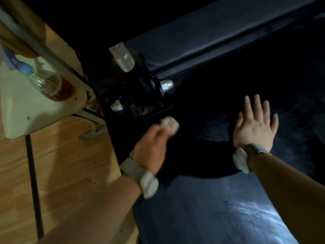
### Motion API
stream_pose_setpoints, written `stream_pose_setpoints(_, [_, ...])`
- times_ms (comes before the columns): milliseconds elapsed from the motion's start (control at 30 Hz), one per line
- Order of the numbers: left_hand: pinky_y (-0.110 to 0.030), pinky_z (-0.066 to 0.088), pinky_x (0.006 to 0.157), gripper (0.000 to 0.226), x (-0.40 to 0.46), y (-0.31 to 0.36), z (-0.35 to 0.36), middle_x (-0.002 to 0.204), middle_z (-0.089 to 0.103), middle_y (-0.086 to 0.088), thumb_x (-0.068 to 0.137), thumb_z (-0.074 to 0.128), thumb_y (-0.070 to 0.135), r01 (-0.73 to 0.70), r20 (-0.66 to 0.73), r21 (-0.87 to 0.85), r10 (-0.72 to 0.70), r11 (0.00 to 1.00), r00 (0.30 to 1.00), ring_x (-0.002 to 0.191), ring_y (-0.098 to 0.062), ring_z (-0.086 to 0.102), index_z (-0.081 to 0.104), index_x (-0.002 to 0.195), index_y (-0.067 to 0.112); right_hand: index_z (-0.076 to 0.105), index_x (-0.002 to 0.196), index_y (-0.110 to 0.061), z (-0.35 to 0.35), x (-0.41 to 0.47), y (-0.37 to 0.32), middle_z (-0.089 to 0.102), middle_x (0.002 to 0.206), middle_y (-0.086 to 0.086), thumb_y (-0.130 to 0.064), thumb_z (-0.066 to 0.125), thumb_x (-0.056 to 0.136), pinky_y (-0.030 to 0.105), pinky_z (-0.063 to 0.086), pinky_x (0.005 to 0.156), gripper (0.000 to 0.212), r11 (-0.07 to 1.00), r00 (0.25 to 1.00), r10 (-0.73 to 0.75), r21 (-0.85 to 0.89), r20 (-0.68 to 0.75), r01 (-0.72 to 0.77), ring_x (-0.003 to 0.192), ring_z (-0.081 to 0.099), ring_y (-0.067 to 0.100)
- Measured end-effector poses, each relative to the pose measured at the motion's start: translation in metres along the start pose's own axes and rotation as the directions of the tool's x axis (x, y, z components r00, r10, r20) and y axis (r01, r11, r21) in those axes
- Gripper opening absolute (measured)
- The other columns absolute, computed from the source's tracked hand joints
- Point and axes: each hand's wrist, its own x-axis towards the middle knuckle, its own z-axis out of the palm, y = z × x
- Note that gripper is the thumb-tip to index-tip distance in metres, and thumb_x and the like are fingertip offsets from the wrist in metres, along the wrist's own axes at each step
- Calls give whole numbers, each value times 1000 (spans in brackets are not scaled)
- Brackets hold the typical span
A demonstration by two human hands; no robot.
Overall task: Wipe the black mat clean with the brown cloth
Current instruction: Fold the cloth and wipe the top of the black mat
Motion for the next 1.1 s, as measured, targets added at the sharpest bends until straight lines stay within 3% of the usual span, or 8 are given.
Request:
stream_pose_setpoints(100, [2, 33, 85, 29, -47, 29, 14, 106, 63, 19, 99, 43, 33, -137, 118, -121, 151, 983, 981, 108, 5, 54, 60, 122, 26, 15, 152, -29, -1, 0, -1, 10, 161, -4, -37, 25, 103, 49, 6, 119, 51, 1000, 1000, -3, -5, 2, 3, 148, 4, 21])
stream_pose_setpoints(200, [-7, 39, 77, 28, -30, 21, 10, 100, 64, 23, 99, 33, 48, -238, 142, 53, 228, 970, 963, 97, -1, 59, 59, 107, 41, 14, 152, -30, -1, 0, -3, 9, 161, -5, -37, 23, 103, 48, 6, 119, 51, 1000, 1000, -10, -11, 6, 10, 148, 4, 21])
stream_pose_setpoints(267, [-19, 48, 67, 25, 11, 13, 0, 87, 66, 23, 97, 40, 36, -76, -25, 117, 79, 990, 997, 80, -1, 63, 63, 96, 45, 14, 152, -31, -1, 0, -3, 9, 161, -5, -38, 22, 102, 48, 5, 119, 51, 1000, 1000, -6, -14, 11, 6, 148, 3, 20])
stream_pose_setpoints(367, [-33, 58, 63, 35, 43, 9, 17, 109, 66, -7, 87, 47, 17, -63, -273, 182, 112, 981, 955, 81, -28, 69, 67, 115, 16, 13, 152, -31, -3, 3, -3, 8, 161, -5, -38, 22, 102, 48, 5, 119, 52, 1000, 1000, -6, -23, 13, 7, 148, 2, 20])
stream_pose_setpoints(533, [-31, 55, 54, 29, 18, 69, 64, 99, 68, -2, 84, 60, 6, -424, -151, 116, 438, 898, 886, 68, -22, 66, 72, 108, 16, 13, 153, -31, -9, 2, -2, 8, 161, -5, -38, 24, 102, 47, 4, 118, 53, 999, 999, 3, -38, 51, -1, 148, 2, 19])
stream_pose_setpoints(700, [-31, 54, 53, 30, 17, 74, 70, 98, 69, 1, 86, 55, 9, -408, -167, 194, 440, 892, 882, 68, -20, 66, 72, 109, 18, 26, 150, -27, -33, 7, 24, 21, 158, -5, -37, 32, 98, 45, 6, 116, 54, 985, 998, -14, 170, 57, 4, 147, 11, 18])
stream_pose_setpoints(867, [-29, 54, 59, 30, 15, 70, 69, 108, 54, 7, 87, 53, 16, -389, -178, 223, 430, 894, 885, 73, -18, 66, 72, 110, 20, 27, 150, -29, -44, -16, 105, 20, 158, -4, -41, 27, 97, 51, 8, 116, 54, 985, 984, 173, -2, 42, -173, 147, 10, 22])
stream_pose_setpoints(1100, [-32, 57, 61, 27, 4, 92, 74, 95, 68, 1, 95, 48, 18, -352, -44, 112, 359, 929, 932, 75, -21, 65, 72, 107, 21, 16, 151, -35, -36, -25, 107, 11, 160, -10, -49, 9, 95, 47, 6, 117, 58, 987, 988, 152, -66, 33, -150, 148, 7, 18])
